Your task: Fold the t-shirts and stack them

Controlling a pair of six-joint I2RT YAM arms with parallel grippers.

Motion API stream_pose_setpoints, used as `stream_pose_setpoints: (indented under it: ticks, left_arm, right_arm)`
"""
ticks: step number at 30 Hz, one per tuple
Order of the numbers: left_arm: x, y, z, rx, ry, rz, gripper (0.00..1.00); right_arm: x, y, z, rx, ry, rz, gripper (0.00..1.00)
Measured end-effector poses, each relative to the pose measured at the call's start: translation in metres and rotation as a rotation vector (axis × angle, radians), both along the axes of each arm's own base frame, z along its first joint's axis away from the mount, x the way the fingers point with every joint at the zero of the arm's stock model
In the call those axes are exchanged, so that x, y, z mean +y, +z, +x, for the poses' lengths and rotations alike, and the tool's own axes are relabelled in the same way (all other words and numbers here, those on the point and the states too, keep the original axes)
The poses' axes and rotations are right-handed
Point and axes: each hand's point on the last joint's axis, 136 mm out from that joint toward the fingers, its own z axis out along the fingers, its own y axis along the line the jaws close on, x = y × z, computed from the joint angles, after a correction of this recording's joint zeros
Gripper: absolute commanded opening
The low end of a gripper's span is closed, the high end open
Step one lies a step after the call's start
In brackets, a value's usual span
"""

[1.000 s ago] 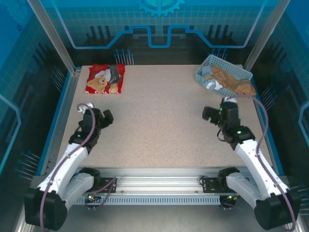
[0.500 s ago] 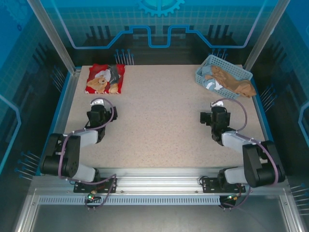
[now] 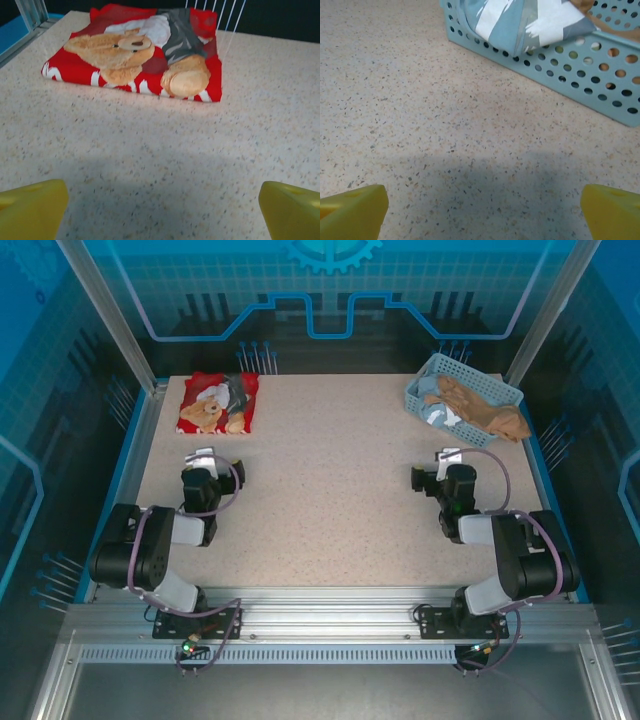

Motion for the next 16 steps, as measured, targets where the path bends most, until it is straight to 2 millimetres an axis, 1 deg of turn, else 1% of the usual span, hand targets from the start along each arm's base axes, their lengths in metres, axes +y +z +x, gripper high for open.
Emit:
stream_pose_setpoints:
  ticks: [3, 12, 16]
  left_arm:
    - [-0.001, 0.0, 0.0, 0.003, -0.003, -0.001, 0.99]
    - [-0.001, -0.001, 0.0, 0.003, -0.003, -0.001, 0.99]
    - [-0.001, -0.001, 0.0, 0.003, -0.007, -0.002, 0.99]
  right_arm:
    - [0.001, 0.003, 0.002, -0.012, 0.005, -0.006, 1.0]
    - [0.003, 0.005, 0.003, -0.016, 0.017, -0.014, 1.0]
    - [0.012, 0.007, 0.006, -0.021, 0.067, -0.006, 1.0]
